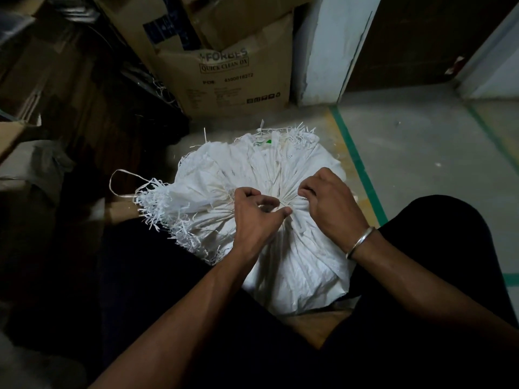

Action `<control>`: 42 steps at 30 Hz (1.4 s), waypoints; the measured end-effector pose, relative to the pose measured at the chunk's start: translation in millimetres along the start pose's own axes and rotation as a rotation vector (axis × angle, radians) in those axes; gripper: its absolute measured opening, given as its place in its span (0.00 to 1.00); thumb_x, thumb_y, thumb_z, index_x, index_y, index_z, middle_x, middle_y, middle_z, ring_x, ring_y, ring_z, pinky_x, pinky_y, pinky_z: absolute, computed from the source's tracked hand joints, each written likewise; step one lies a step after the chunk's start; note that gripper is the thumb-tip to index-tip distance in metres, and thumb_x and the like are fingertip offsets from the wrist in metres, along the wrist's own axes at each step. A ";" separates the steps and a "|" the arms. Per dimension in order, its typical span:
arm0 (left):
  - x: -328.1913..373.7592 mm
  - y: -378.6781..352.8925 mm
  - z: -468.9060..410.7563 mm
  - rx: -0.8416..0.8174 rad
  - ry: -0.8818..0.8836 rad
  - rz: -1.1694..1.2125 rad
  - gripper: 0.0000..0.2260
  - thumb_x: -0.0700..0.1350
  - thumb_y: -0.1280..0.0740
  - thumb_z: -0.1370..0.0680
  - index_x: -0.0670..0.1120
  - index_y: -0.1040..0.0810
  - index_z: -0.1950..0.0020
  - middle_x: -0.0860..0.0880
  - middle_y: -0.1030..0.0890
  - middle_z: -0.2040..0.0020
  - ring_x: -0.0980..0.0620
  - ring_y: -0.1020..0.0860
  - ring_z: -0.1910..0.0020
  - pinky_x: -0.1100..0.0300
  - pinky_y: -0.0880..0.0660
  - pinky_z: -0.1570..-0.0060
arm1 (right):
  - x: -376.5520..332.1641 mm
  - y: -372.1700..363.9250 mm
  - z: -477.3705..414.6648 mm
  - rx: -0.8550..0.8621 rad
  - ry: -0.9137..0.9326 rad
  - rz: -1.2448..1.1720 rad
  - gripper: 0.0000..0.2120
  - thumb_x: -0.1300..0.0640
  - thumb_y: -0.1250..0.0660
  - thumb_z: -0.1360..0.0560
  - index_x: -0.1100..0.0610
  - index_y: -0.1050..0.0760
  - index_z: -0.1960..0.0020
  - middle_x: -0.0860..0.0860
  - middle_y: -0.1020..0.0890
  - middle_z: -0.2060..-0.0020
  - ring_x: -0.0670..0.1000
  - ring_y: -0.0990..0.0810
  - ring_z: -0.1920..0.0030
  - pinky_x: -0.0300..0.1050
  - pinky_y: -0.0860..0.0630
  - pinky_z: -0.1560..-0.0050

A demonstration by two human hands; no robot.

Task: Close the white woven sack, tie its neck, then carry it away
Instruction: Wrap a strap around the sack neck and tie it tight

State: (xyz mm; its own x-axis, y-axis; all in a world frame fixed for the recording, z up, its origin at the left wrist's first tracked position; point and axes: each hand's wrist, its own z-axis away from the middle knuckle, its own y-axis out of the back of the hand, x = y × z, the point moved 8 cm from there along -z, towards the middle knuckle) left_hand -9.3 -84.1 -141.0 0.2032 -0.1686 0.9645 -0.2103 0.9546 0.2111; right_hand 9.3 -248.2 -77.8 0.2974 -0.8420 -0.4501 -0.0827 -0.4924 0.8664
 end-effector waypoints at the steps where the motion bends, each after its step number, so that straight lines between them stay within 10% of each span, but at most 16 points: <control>1: -0.8 0.0 0.0 -0.004 0.005 0.003 0.23 0.43 0.16 0.34 0.56 0.30 0.58 0.36 0.22 0.40 0.48 0.16 0.47 0.47 0.18 0.45 | -1.5 -0.9 -2.0 -0.006 0.016 0.009 0.05 0.62 0.33 0.21 0.59 0.19 0.53 0.54 0.25 0.55 0.53 0.23 0.54 0.39 0.31 0.53; 5: 1.1 0.2 0.4 -0.030 -0.006 -0.021 0.18 0.44 0.17 0.34 0.54 0.25 0.58 0.42 0.24 0.37 0.50 0.15 0.49 0.49 0.17 0.49 | -3.7 -3.1 -10.8 -0.026 0.062 0.045 0.06 0.64 0.35 0.20 0.59 0.21 0.54 0.53 0.26 0.56 0.54 0.25 0.53 0.52 0.24 0.53; 20: 0.8 1.9 -1.8 -0.005 0.040 -0.084 0.15 0.43 0.16 0.35 0.41 0.16 0.55 0.53 0.26 0.45 0.65 0.18 0.61 0.67 0.22 0.65 | -12.4 -20.2 -27.9 -0.126 0.116 0.086 0.05 0.62 0.34 0.21 0.56 0.19 0.51 0.54 0.24 0.54 0.55 0.24 0.51 0.48 0.27 0.57; 29: -10.9 -0.4 -4.9 -0.011 0.066 -0.031 0.29 0.42 0.16 0.37 0.44 0.29 0.45 0.51 0.14 0.55 0.55 0.14 0.54 0.58 0.19 0.54 | 0.7 -23.8 -27.0 -0.313 -0.134 0.021 0.08 0.56 0.34 0.23 0.55 0.16 0.56 0.53 0.14 0.57 0.54 0.16 0.57 0.42 0.28 0.59; 32: -6.0 -3.9 -4.0 -0.021 -0.018 -0.085 0.22 0.41 0.20 0.34 0.46 0.29 0.46 0.50 0.14 0.54 0.54 0.15 0.53 0.63 0.20 0.55 | -2.6 -22.5 -24.4 -0.331 -0.186 0.123 0.08 0.52 0.34 0.27 0.56 0.20 0.54 0.56 0.16 0.56 0.59 0.17 0.54 0.46 0.24 0.56; 38: 16.8 -3.2 -5.9 -0.057 -0.255 -0.183 0.26 0.40 0.30 0.35 0.74 0.25 0.52 0.45 0.18 0.52 0.47 0.17 0.49 0.40 0.21 0.48 | -18.4 -19.9 -40.3 -0.470 -0.191 0.260 0.19 0.46 0.31 0.25 0.58 0.26 0.41 0.58 0.20 0.41 0.61 0.20 0.41 0.49 0.25 0.46; 42: 21.3 -5.3 -5.8 -0.088 -0.280 -0.245 0.20 0.41 0.31 0.36 0.69 0.21 0.59 0.46 0.19 0.53 0.45 0.19 0.50 0.40 0.22 0.49 | -18.8 -28.5 -47.5 -0.504 -0.214 0.221 0.19 0.47 0.26 0.29 0.57 0.25 0.46 0.57 0.18 0.45 0.60 0.18 0.45 0.45 0.28 0.56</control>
State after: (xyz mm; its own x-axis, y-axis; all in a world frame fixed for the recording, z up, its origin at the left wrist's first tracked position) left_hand 1.7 -91.3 -122.5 -0.0346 -0.4433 0.8957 -0.1024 0.8931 0.4380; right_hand 51.3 -207.8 -83.8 0.1220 -0.9641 -0.2358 0.3573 -0.1790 0.9167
